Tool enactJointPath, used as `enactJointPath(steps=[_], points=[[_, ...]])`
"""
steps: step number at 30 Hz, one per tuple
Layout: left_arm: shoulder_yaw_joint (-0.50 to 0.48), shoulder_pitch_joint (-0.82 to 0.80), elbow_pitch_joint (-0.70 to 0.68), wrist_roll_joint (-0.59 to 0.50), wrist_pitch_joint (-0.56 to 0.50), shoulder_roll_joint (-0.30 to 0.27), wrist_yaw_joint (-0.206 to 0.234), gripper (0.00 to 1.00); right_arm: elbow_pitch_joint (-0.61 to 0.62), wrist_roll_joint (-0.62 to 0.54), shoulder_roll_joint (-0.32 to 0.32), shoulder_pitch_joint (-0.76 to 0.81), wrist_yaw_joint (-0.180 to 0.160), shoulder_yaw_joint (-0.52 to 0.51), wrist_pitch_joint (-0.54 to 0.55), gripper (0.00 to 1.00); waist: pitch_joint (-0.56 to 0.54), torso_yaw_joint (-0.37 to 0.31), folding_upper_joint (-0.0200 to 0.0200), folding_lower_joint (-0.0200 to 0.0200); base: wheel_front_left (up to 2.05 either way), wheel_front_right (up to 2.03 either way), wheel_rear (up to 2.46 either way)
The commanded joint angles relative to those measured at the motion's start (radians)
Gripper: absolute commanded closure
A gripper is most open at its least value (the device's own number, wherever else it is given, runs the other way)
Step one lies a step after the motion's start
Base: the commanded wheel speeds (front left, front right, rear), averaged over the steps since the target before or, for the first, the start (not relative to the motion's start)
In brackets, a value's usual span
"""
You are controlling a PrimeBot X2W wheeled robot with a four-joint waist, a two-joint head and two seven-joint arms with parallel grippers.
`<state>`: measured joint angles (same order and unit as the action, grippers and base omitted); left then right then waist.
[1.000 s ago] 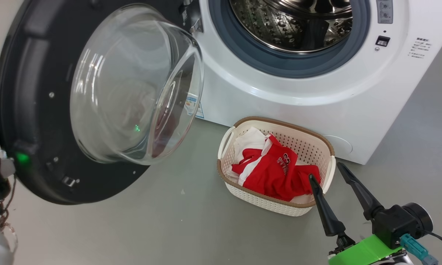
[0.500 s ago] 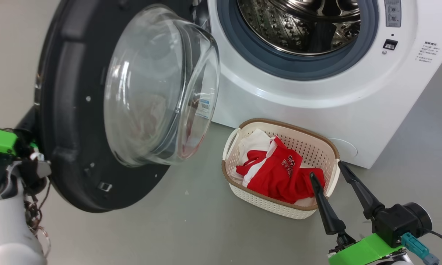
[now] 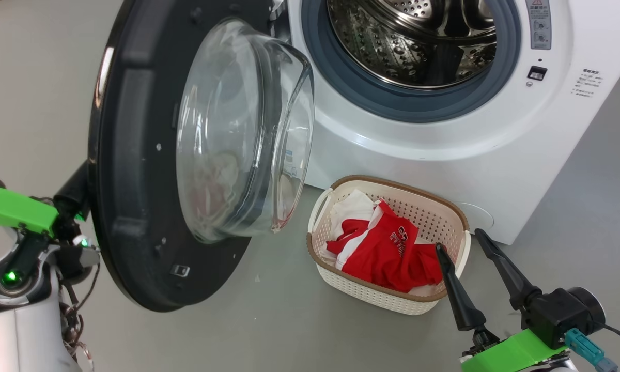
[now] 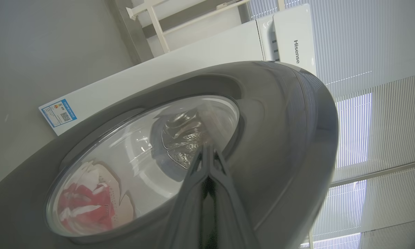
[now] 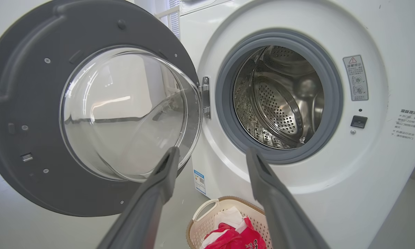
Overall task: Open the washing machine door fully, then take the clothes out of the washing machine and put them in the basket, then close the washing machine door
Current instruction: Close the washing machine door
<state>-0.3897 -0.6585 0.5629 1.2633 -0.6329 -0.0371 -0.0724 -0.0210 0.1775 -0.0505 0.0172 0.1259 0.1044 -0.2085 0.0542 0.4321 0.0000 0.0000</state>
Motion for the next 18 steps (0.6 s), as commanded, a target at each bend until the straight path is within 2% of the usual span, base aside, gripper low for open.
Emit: enactJointPath(steps=[1,13,18], points=[[0.005,0.015,-0.052,0.017,-0.018,-0.016,0.013,1.0,0.021,0.008,0.0,-0.014,0.005,0.018,-0.012,0.0,-0.002,-0.006,0.0,0.0,0.0,0.0,0.0],[0.149,0.125,-0.193,0.157,0.022,-0.013,0.077,1.0,0.008,0.02,0.0,-0.009,0.005,0.022,-0.022,0.0,-0.012,-0.058,0.0,0.0,0.0,0.0,0.0],[0.186,0.152,-0.235,0.191,0.044,-0.013,0.089,1.0,0.002,0.024,0.0,-0.011,0.005,0.022,-0.026,0.0,-0.013,-0.085,0.0,0.0,0.0,0.0,0.0]])
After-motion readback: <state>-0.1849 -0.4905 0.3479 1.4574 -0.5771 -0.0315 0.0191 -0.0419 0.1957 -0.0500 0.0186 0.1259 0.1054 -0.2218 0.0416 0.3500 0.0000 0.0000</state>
